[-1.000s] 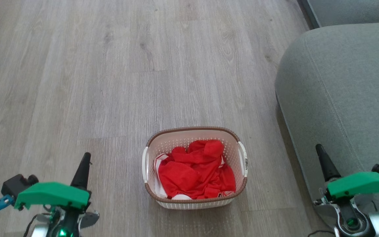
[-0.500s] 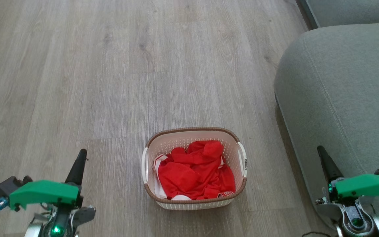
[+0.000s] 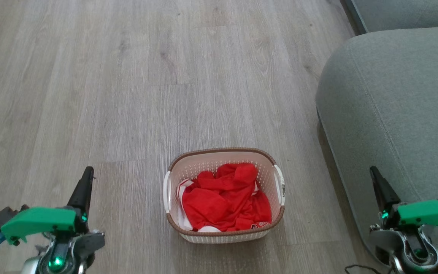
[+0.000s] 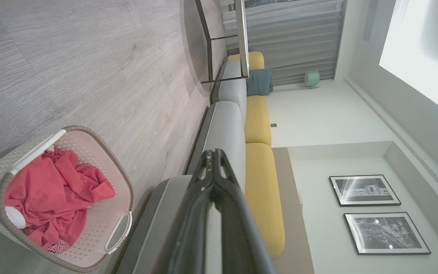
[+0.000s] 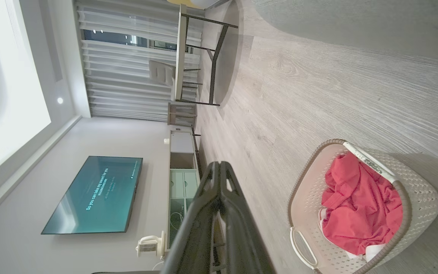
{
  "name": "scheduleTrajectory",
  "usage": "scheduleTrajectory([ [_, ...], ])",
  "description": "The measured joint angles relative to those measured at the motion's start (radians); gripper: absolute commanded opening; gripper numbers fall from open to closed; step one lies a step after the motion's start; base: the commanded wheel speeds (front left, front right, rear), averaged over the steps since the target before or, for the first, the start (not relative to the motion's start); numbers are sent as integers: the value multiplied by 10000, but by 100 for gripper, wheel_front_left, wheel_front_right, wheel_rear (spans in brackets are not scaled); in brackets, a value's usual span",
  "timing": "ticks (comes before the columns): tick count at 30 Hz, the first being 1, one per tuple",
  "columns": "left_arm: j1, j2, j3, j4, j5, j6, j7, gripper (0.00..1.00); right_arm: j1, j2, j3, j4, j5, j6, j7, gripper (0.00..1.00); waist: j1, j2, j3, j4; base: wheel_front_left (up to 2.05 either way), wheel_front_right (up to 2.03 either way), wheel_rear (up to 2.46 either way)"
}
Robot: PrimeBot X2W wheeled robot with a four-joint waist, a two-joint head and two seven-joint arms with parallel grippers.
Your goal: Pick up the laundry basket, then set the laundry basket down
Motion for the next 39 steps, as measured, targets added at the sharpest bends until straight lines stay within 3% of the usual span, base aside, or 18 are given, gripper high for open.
scheduleTrajectory([
  [12, -70, -236, 368, 161, -1149, -263, 196, 0, -67, -280, 236, 92, 1590, -8, -94, 0, 0, 0, -26, -21, 0, 0, 0],
  [39, -176, -267, 437, 203, -1185, -263, 198, 0, -67, -640, 834, 54, 2107, -8, -554, 0, 0, 0, -23, -20, 0, 0, 0],
])
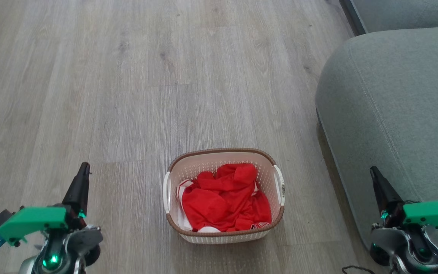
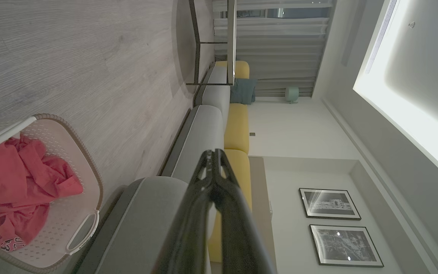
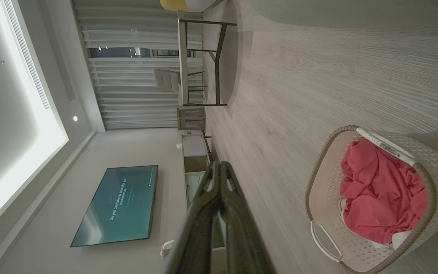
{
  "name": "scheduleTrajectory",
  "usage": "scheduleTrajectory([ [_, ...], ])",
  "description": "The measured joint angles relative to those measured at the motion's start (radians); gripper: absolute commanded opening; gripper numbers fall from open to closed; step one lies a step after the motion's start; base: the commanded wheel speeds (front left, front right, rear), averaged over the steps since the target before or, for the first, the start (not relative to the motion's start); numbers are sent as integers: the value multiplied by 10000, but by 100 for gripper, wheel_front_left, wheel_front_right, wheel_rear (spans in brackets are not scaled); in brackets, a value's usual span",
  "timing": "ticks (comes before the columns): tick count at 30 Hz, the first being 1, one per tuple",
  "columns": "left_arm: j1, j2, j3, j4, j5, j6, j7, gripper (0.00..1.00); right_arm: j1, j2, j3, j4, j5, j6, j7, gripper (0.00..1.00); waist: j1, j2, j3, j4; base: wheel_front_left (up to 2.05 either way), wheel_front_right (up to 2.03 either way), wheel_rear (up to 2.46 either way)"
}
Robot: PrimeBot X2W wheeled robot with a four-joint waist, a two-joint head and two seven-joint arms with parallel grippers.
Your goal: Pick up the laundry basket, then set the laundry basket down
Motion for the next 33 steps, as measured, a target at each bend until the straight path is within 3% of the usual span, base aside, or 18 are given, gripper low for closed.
scheduleTrajectory([
  [33, 0, -36, 121, 0, 2, 0, 12, 0, -1, -648, 853, -242, 761, 0, -692, 0, 0, 0, 7, 1, 0, 0, 0],
])
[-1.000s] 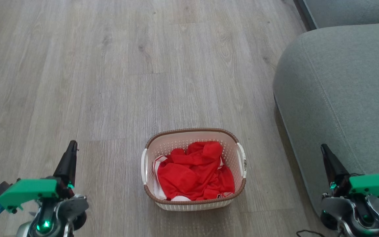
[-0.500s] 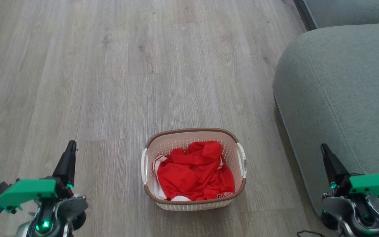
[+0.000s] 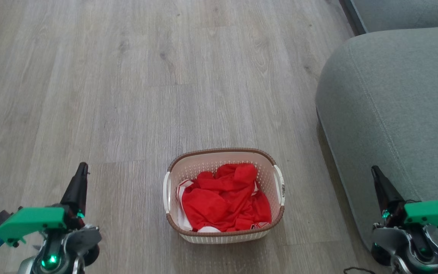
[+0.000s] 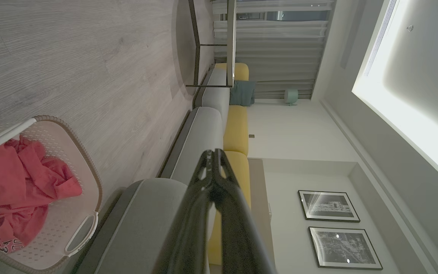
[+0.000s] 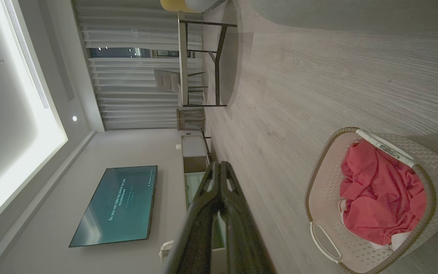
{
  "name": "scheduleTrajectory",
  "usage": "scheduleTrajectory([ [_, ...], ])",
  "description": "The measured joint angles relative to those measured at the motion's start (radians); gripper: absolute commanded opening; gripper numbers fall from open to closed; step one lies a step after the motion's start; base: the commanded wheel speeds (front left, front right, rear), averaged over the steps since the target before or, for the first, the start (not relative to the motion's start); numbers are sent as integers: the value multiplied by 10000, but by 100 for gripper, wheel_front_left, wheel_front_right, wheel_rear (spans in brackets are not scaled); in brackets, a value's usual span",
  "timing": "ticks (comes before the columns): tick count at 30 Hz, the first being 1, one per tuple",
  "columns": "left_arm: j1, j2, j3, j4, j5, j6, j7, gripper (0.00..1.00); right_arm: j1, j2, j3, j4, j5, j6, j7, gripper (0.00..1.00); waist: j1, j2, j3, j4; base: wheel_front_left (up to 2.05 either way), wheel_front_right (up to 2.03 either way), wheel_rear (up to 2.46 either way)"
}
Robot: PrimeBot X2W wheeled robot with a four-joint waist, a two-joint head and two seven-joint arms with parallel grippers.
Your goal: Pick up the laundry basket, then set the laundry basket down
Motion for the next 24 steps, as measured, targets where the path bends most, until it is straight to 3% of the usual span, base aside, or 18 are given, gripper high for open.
scheduleTrajectory([
  [24, 0, -31, 27, 0, 0, 0, 77, 0, -4, -531, 594, -190, 512, 0, -516, 0, 0, 0, 5, 1, 0, 0, 0],
])
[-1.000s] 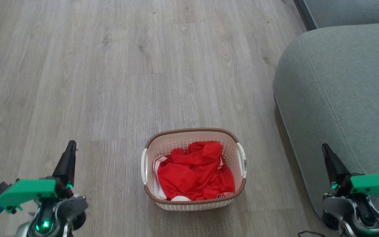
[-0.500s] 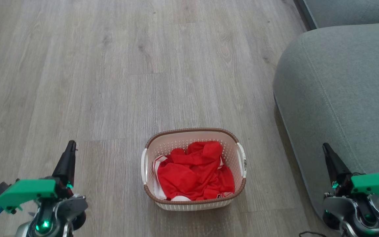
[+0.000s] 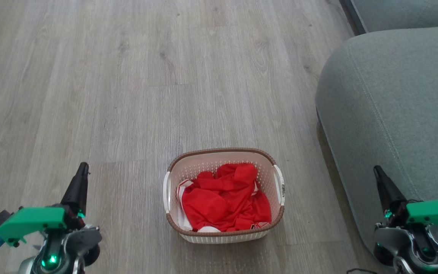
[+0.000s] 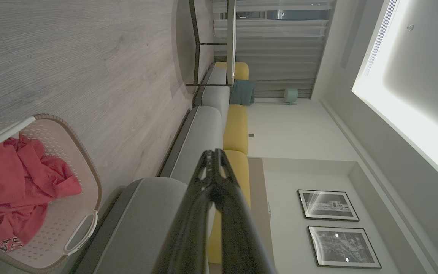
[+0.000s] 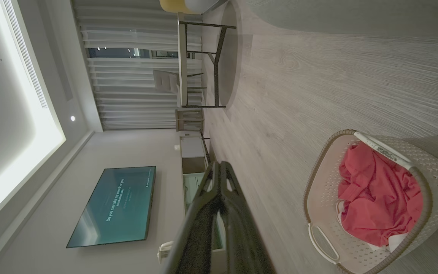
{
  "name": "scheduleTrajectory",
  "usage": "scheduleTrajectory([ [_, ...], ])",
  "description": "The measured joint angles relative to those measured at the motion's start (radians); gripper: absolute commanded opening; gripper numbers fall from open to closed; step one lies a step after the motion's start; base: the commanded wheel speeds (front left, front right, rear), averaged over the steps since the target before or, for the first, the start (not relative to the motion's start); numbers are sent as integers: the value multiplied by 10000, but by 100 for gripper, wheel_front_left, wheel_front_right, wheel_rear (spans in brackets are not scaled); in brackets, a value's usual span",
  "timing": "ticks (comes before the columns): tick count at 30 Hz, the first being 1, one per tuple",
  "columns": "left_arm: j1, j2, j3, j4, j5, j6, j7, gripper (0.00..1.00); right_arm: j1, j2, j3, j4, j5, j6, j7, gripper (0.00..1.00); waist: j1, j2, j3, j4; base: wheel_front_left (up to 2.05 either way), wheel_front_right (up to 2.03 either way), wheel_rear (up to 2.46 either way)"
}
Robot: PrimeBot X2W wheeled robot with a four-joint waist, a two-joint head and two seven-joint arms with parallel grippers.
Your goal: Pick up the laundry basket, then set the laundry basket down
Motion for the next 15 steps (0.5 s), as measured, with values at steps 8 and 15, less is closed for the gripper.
scheduleTrajectory([
  [8, 0, -8, 10, 0, 0, 0, 0, 0, -20, -67, 228, -77, 138, 0, -142, 0, 0, 0, 2, 0, 0, 0, 0],
  [15, 0, -13, 19, 0, 2, 0, 2, 0, -35, -215, 359, -134, 299, 0, -253, 0, 0, 0, 4, 0, 0, 0, 0],
])
